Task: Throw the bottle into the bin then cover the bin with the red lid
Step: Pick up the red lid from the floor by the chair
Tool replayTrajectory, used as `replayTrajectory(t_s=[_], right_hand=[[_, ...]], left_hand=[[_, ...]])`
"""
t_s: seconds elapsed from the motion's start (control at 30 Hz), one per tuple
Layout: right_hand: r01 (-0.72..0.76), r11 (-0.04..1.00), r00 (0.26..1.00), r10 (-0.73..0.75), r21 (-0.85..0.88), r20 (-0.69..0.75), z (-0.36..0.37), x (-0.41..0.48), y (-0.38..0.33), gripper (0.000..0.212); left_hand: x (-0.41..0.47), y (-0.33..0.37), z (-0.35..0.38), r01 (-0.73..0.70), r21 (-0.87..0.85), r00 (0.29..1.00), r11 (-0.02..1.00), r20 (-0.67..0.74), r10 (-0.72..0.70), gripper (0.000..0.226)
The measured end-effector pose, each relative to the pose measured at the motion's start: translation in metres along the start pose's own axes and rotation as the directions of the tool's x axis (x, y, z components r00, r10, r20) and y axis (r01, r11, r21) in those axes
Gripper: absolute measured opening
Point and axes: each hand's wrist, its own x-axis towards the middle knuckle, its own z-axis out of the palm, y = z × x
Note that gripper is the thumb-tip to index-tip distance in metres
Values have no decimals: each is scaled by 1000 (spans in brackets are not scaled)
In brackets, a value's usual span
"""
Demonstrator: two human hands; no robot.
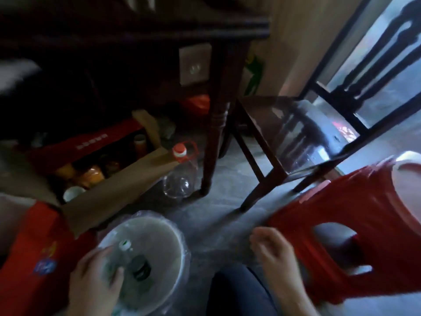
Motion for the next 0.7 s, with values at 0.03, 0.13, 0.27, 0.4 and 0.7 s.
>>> replayTrajectory(t_s=[0.03, 0.13, 0.27, 0.4, 0.7], right_hand=[[81, 988, 993, -69, -132, 90, 12, -13, -16, 21], [354, 781, 849, -38, -514, 527, 38, -45, -73, 45], [382, 643, 644, 331, -664, 690, 24, -91, -195, 60], [381, 602, 631, 386, -702, 673, -18, -134, -293, 62], [435, 523, 651, 381, -733, 657, -92, -168, -350, 49]], left_hand=[[-10, 38, -45, 107, -7, 994, 994, 30, -107, 49], [-31, 129, -146, 193, -73, 973, 979, 144, -181, 54], [-66, 183, -250, 282, 139, 917, 949, 251, -309, 53], [-106, 244, -354, 258, 327, 808, 909, 443, -389, 72], [-158, 315, -419, 355, 327, 782, 876, 409, -470, 54]])
